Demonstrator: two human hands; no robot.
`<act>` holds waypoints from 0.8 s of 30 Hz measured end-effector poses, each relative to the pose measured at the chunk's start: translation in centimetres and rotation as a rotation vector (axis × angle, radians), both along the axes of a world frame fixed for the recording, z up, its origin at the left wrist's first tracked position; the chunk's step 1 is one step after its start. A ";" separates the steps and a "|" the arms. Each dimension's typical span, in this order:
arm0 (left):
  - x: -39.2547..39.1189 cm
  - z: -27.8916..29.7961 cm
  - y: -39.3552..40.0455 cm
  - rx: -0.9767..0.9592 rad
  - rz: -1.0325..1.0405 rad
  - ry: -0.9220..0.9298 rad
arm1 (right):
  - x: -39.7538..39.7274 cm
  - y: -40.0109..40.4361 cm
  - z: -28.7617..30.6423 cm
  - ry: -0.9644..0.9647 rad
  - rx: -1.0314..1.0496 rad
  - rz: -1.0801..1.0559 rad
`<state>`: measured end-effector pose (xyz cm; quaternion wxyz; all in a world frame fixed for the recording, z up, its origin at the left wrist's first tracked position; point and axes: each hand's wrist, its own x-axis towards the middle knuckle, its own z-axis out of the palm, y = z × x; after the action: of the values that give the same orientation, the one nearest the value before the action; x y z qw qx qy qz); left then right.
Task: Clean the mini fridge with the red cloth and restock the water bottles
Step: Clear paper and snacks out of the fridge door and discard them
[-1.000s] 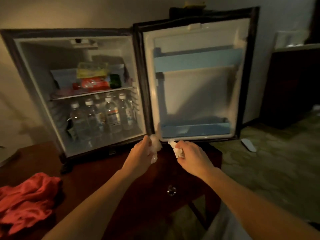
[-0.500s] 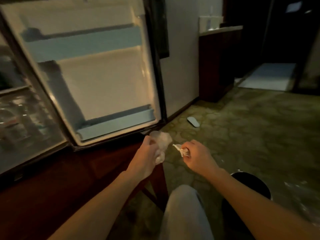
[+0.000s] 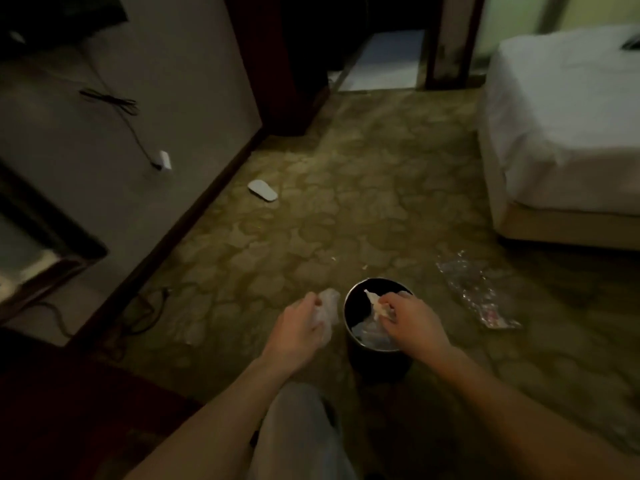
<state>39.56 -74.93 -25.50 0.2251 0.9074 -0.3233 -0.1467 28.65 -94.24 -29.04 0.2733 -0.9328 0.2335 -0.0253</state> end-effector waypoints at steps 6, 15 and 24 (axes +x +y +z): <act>2.4 -6.8 -7.7 0.065 -0.095 0.088 | 1.4 -5.3 -5.5 0.065 0.056 -0.060; 7.0 -16.1 -13.4 0.143 -0.029 0.192 | 6.4 -9.0 -14.0 0.169 0.143 -0.073; 7.2 -18.7 -13.4 0.154 0.058 0.241 | 6.8 -8.7 -17.2 0.245 0.126 -0.046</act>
<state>46.77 -88.31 -44.18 0.1960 0.9067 -0.2555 -0.2725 35.43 -102.90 -46.21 0.3000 -0.9043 0.2877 0.0973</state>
